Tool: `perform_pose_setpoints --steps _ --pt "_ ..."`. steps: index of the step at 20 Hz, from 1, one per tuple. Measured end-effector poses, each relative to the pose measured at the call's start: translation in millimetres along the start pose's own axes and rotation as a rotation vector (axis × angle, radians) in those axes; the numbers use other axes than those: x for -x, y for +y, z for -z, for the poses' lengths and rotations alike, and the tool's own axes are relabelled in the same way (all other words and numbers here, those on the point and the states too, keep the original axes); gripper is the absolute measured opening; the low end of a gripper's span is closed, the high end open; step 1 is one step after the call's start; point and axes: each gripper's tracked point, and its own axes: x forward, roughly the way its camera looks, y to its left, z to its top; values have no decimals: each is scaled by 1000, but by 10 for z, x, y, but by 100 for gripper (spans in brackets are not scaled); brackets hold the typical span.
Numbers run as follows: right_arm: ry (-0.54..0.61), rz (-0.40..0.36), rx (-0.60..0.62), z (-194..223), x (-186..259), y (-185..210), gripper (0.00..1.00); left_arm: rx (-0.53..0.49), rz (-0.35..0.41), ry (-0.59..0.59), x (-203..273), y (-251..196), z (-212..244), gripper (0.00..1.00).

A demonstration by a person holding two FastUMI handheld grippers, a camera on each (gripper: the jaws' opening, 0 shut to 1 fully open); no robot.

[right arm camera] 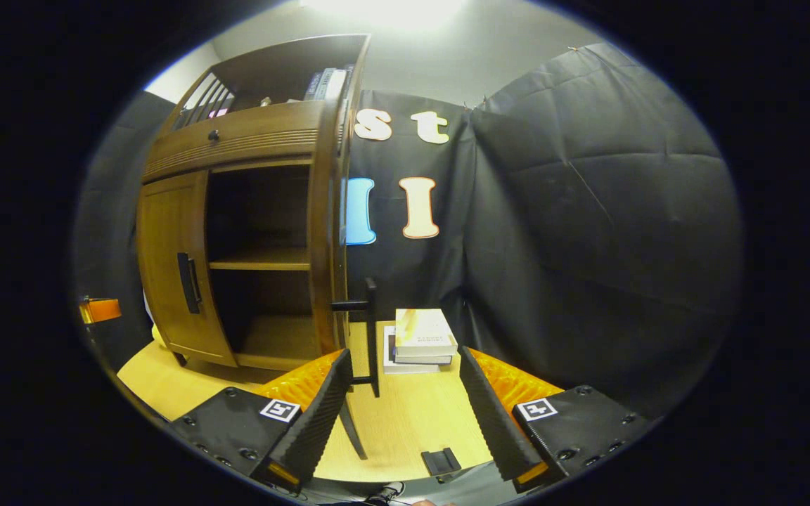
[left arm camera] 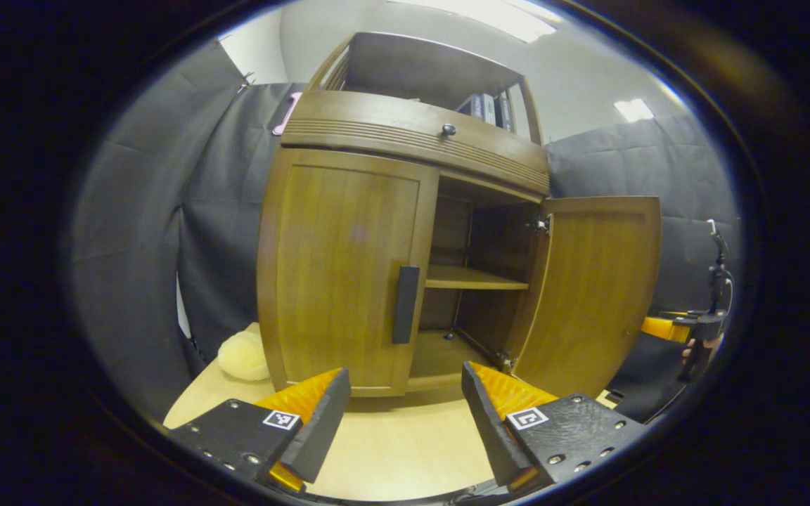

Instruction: Open the right door of the double-door shoe cabinet with the right hand, and open the left door with the left hand.

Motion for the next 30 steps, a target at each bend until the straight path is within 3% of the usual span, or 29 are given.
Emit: perform_pose_setpoints --steps 3,8,12,17,22,24,29,30 --pt "-3 -19 -7 -8 163 274 96 -9 -11 -14 -83 37 -73 92" --pt "31 -126 -46 -13 285 901 93 12 -43 -22 -223 208 -167 92" --pt "9 -179 -50 -116 44 1335 96 5 -64 -42 -412 362 -318 92" --pt "9 -255 -28 -219 -245 1797 93 -13 -63 -60 -801 373 -512 91" --pt "-1 -274 -3 -193 -380 1943 96 1 -65 -42 -1409 321 -532 89" --pt "-9 -310 0 -170 -422 2023 93 -13 -60 -45 -1617 304 -499 89" --pt "-20 -361 9 -267 -618 2182 96 -5 -106 6 -2041 350 -319 89" --pt "-23 -368 11 -251 -631 2185 93 8 -83 10 -2066 290 -278 89"
